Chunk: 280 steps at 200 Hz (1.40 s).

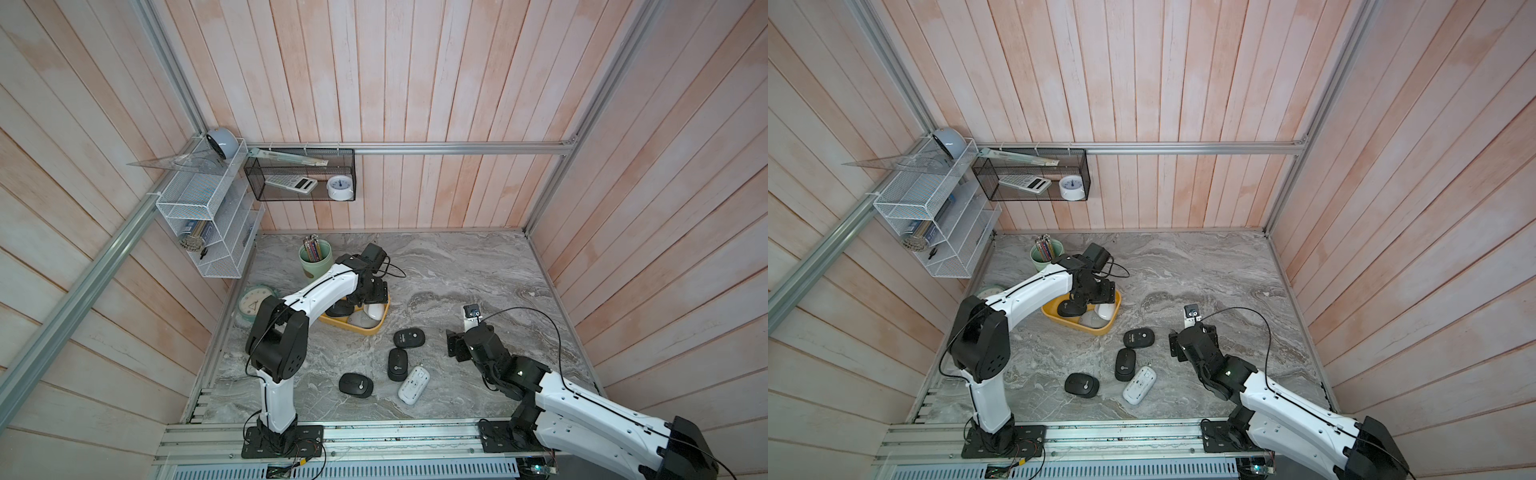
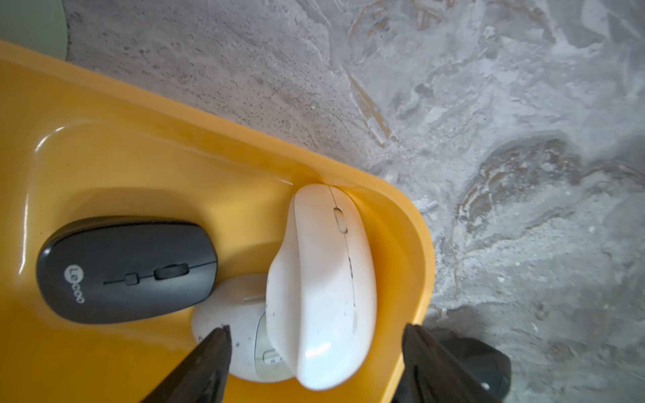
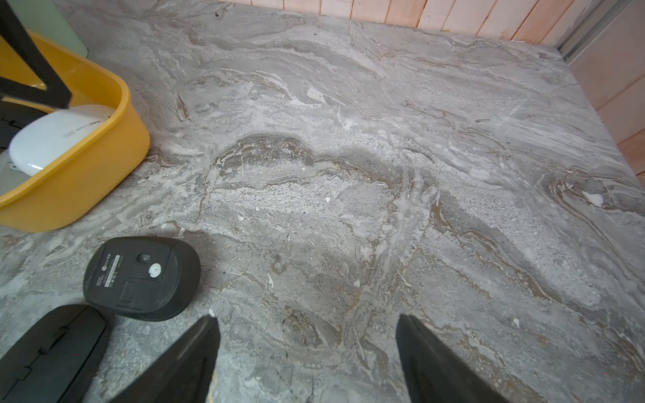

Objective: Put the mouse in the storage box
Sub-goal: Place the mouse in the storage box, then pick up the mouse from the center of the board.

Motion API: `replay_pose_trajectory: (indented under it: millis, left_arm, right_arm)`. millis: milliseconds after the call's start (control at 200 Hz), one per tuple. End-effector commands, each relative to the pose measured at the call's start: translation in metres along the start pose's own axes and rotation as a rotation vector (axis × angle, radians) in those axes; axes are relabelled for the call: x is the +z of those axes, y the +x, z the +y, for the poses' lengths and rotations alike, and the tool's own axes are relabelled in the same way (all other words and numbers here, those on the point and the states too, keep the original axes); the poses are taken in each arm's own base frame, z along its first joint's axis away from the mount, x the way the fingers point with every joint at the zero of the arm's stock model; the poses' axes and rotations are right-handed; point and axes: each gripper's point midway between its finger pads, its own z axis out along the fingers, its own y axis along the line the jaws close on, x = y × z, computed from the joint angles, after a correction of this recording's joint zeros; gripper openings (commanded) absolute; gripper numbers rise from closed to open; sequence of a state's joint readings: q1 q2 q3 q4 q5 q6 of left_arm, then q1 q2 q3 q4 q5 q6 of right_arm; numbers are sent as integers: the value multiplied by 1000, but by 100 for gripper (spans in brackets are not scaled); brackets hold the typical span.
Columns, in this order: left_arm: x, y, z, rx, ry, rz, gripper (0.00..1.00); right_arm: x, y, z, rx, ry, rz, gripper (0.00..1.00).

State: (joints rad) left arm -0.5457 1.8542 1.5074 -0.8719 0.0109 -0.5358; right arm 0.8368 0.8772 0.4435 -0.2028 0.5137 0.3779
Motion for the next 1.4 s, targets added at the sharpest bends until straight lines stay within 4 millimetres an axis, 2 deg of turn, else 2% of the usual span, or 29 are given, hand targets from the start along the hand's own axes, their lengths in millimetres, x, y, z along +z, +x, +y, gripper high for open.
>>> replay_pose_trajectory:
  millis: [0, 255, 440, 710, 1005, 1395]
  left_arm:
    - [-23, -8, -5, -35, 110, -76, 83]
    - [-68, 3, 9, -94, 333, -211, 87]
    - [-90, 20, 25, -103, 381, -276, 88]
    - [-104, 47, 42, -103, 397, -370, 89]
    - [-110, 64, 40, -152, 524, -450, 91]
    - [-142, 74, 76, -191, 417, -648, 93]
  right_arm:
    - [3, -3, 7, 33, -9, 42, 85]
    - [18, 8, 23, 67, -10, 173, 85]
    - [28, 5, 34, 78, -16, 212, 85]
    - [46, 10, 51, 85, -24, 287, 85]
    - [65, 22, 69, 22, -30, 406, 85]
    - [85, 39, 112, -55, -153, 607, 85]
